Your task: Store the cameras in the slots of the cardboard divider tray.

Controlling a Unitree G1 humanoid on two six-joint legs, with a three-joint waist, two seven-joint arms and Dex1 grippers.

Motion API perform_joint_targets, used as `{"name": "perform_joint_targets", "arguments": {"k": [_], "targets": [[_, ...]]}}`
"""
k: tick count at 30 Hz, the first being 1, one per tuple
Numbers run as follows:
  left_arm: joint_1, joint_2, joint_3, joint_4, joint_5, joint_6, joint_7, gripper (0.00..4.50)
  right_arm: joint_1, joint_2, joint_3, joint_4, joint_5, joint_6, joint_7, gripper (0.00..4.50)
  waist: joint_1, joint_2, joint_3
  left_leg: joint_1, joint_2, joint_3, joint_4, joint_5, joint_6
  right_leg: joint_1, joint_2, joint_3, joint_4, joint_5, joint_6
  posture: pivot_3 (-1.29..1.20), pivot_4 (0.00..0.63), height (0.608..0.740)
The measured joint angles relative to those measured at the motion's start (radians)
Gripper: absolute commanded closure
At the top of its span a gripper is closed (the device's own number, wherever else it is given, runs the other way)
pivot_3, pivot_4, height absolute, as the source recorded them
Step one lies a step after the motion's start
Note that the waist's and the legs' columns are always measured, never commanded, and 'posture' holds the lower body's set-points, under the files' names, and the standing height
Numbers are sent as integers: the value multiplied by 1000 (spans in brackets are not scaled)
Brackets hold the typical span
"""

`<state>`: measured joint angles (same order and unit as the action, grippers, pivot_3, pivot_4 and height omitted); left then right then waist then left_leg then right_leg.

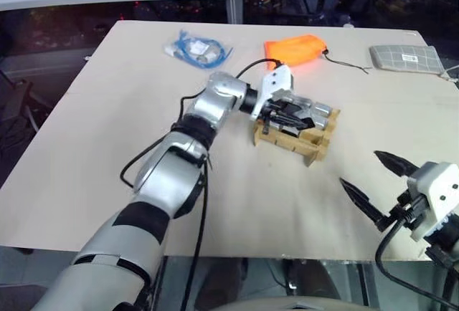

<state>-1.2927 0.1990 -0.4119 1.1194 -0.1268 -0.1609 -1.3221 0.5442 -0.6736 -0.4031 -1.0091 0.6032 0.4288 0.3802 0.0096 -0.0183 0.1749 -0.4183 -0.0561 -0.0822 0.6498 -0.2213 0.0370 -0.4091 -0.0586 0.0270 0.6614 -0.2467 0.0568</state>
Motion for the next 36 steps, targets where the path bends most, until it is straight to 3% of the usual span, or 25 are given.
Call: {"name": "perform_joint_targets", "arguments": {"k": [10,22,23,25,28,33,36], "targets": [[-67,-93,53,173,159,-132,29,3743,226,-98,17,-4,11,-241,-160,80,1,-2,1,0,0,-1,2,0,0,2,1,-2,1,-1,1,0,150,740],[-71,-114,52,192,308,-188,90,3743,265,-166,55,-4,-5,-310,-240,80,0,-2,1,1,0,-2,3,0,0,2,2,-1,1,-1,1,0,150,740],[-74,-114,50,193,319,-191,92,2941,263,-169,56,-4,-5,-309,-244,0,0,-2,1,1,0,-2,3,0,0,2,2,-1,1,-1,1,0,150,740],[-78,-113,51,200,336,-191,103,2372,245,-175,66,-4,-4,-305,-252,0,-2,-2,1,2,1,-1,3,0,0,3,2,-1,1,-1,1,0,150,740],[-82,-121,134,204,294,-188,95,1020,209,-188,77,-4,-1,-280,-264,0,1,-2,1,2,1,-2,4,0,0,3,2,-2,1,-1,1,0,150,740],[-118,-109,300,164,131,-69,-30,1020,146,-191,90,-4,8,-227,-275,0,1,-2,1,1,1,-2,4,0,0,3,2,-2,1,-1,1,0,150,740],[-78,-45,416,-16,-1,86,-55,1020,19,-175,116,16,12,-121,-288,0,-22,-2,1,2,2,-1,4,0,0,4,3,-1,2,-1,1,0,150,740]]}}
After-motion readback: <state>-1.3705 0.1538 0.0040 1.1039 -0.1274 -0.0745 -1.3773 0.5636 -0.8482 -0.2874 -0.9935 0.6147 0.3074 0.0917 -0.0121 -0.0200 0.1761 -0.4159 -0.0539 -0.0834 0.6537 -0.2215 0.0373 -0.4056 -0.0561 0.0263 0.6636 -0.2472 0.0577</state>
